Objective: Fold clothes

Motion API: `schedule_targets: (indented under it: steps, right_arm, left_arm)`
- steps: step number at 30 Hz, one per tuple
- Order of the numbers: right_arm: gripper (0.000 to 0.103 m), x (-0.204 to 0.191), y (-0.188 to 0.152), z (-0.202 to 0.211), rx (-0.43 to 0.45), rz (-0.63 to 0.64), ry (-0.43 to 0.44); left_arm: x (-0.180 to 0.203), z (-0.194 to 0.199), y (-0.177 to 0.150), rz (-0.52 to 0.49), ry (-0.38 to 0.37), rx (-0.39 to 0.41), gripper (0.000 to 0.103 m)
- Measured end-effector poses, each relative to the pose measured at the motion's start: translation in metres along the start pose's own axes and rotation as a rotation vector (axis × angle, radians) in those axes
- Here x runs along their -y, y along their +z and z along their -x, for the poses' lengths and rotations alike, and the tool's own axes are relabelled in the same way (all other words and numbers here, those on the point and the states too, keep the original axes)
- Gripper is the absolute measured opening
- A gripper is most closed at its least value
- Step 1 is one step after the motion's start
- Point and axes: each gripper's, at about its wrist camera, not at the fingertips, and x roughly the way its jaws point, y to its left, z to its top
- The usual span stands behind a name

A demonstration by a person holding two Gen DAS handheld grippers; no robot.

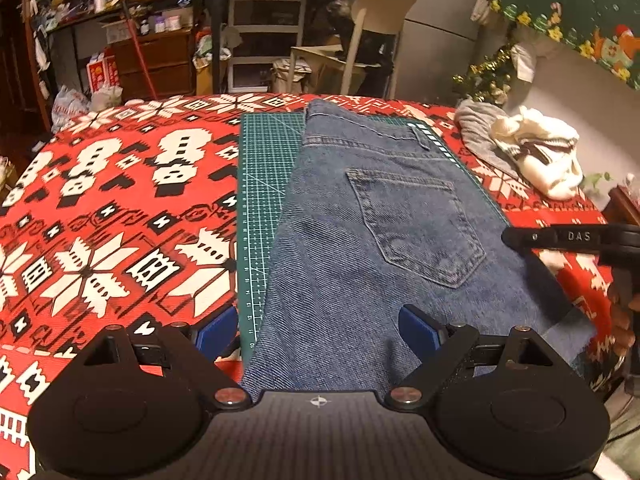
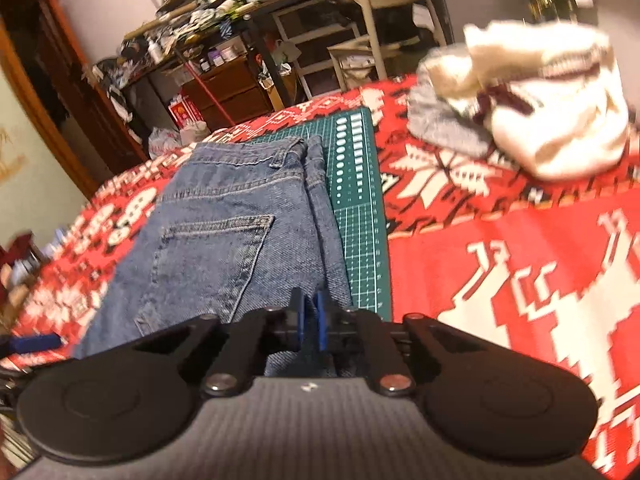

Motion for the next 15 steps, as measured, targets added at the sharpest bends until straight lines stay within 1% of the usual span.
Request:
schedule_targets:
  steps: [7,11,15]
  right_arm:
    - [0.0,-0.014,0.002,0.016,0.056,0.05,-0.061]
    - [0.0,-0.013,-0.002,0.014,0.043,0.084,-0.086]
    - [0.0,-0.012,-0.007,0.005,0.03,0.11,-0.105]
  left_arm:
    - [0.001,0.0,-0.002,-0.007,-0.021,-0.005,0.088]
    - [0.0,-0.002,-0.004,-0.012,-0.026,-0.017,0.088]
    - [0.001,-0.007,-0.007,-0.03,-0.025,-0.045,0.088]
